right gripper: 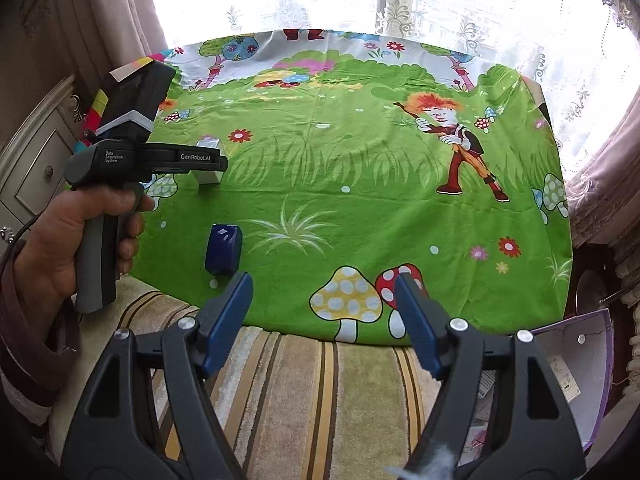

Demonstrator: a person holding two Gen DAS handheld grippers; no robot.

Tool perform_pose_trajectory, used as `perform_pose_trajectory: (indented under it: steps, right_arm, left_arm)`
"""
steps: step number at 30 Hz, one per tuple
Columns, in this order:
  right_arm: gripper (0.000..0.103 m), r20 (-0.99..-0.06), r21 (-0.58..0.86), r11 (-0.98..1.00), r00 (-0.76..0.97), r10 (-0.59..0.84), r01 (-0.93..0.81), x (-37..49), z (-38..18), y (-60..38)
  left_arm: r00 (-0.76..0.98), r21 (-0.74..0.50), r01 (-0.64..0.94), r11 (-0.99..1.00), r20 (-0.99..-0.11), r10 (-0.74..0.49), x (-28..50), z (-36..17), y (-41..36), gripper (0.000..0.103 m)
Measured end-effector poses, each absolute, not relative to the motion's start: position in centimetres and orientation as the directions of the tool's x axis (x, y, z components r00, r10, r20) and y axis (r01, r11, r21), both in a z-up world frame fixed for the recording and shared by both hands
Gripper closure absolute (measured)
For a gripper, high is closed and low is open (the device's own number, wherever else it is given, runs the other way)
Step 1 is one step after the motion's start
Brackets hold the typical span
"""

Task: Organize rigid objects
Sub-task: 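Grasp the silver cube box with left tool while right tool grasps dark blue block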

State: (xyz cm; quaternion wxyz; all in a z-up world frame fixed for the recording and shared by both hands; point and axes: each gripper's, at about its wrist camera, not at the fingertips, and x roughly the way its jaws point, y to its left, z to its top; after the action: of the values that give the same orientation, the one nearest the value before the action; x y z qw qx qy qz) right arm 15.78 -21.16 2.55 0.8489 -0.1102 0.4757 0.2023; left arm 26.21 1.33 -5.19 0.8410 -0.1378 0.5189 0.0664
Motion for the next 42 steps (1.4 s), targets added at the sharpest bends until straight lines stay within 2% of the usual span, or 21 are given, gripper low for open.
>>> perform_pose_trajectory:
  steps: [4,20,25,27,32,42]
  right_arm:
    - [0.026,-0.871,0.022,0.874,0.421,0.255,-0.486,15.9,1.1,-18.6]
    - [0.027,-0.918,0.024,0.841,0.322,0.233,-0.540,18.1,-4.2,-11.2]
    - [0.039,-0.929,0.025,0.837,0.297,0.221,-0.546,18.8,-5.2,-10.2]
    - [0.050,-0.936,0.020,0.832,0.283,0.211,-0.554,19.0,-5.7,-9.9]
    - [0.071,-0.943,0.004,0.837,0.277,0.186,-0.547,19.2,-6.6,-9.6]
    - [0.072,-0.910,0.018,0.862,0.348,0.224,-0.506,18.6,-5.4,-11.5]
  left_arm:
    - [0.453,-0.164,-0.243,0.956,-0.891,-0.038,26.5,-5.9,1.6,0.068]
    - [0.597,-0.299,-0.248,0.921,-0.796,-0.097,18.3,-1.5,3.1,0.068]
    - [0.622,-0.306,-0.258,0.917,-0.779,-0.085,16.0,-1.2,3.4,0.068]
    - [0.627,-0.308,-0.259,0.916,-0.775,-0.083,15.6,-1.1,3.3,0.068]
    - [0.624,-0.290,-0.232,0.928,-0.776,-0.086,15.6,-1.1,2.3,0.068]
    - [0.637,-0.259,-0.218,0.941,-0.769,-0.064,15.3,-0.6,0.9,0.068]
